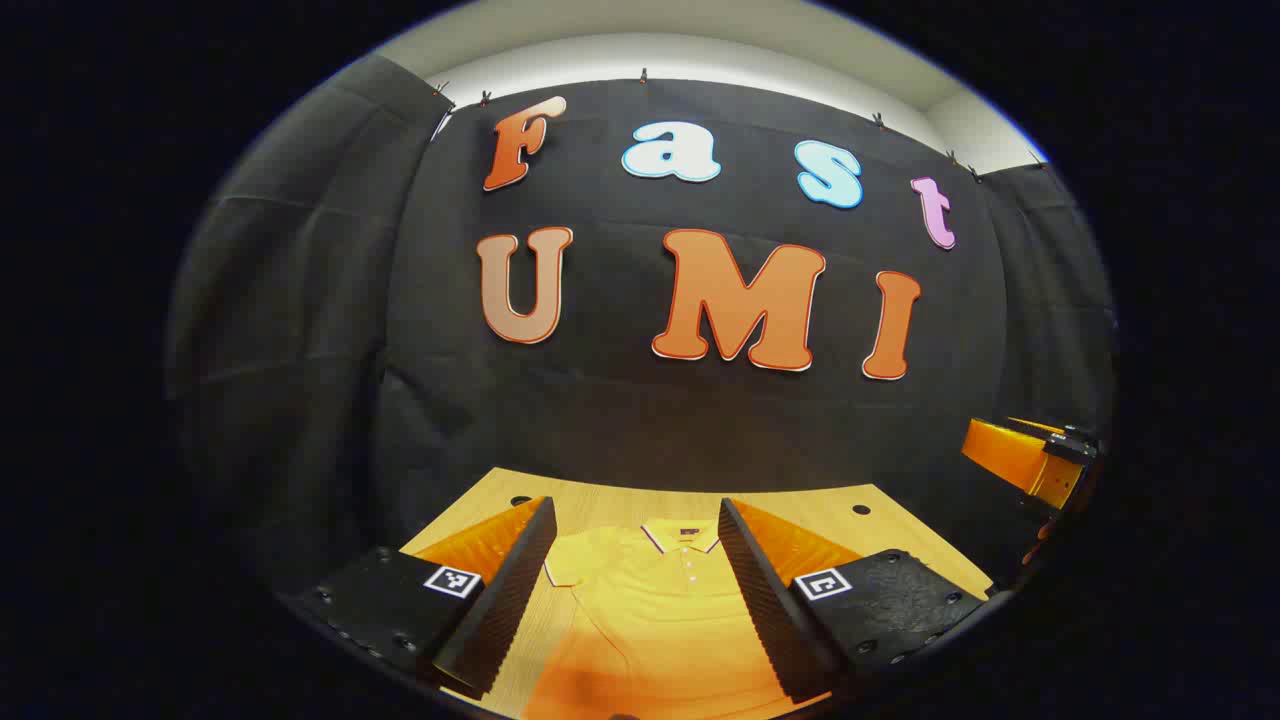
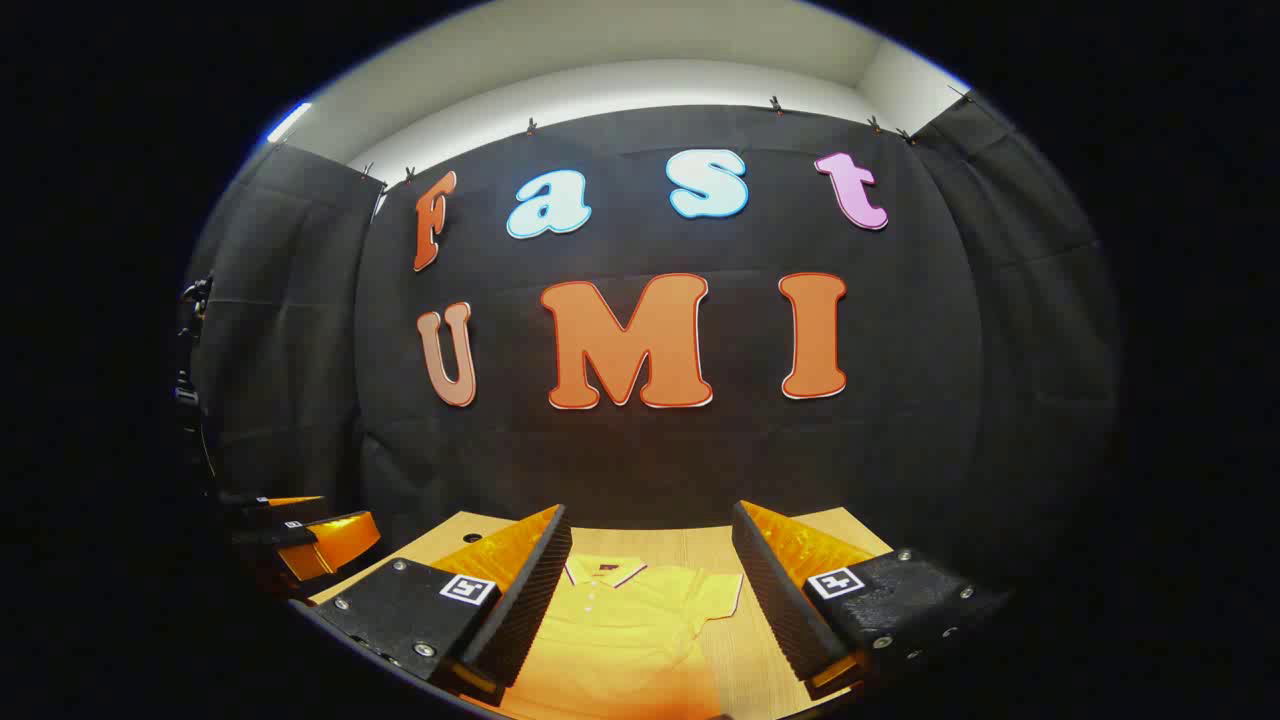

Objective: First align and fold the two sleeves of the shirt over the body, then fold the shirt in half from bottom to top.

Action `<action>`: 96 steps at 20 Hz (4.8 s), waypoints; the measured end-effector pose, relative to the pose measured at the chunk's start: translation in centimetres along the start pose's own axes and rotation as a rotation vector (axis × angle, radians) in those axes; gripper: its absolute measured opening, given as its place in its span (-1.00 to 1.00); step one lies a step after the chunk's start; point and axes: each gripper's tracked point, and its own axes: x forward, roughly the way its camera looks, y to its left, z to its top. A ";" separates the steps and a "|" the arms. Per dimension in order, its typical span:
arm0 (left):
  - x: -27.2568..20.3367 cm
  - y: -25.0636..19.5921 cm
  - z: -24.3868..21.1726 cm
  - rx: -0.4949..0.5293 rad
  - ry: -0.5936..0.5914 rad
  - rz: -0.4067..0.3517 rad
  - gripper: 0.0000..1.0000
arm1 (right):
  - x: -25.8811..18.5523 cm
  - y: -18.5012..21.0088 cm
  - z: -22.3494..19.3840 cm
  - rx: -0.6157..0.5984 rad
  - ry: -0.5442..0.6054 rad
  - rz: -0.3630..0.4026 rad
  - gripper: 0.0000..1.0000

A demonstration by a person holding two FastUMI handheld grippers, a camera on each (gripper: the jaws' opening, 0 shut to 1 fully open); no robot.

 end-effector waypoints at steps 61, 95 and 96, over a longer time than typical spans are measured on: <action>6.3 2.6 -6.1 0.169 0.181 0.276 0.99 | 28.9 -13.9 -36.2 0.013 1.091 -0.095 0.87; 5.0 5.1 -10.1 0.121 0.284 0.299 0.99 | 30.8 -0.4 -34.4 0.041 1.218 0.108 -0.84; 4.8 5.3 -10.3 0.116 0.289 0.306 0.99 | 30.4 1.1 -34.5 0.062 1.237 0.139 -0.83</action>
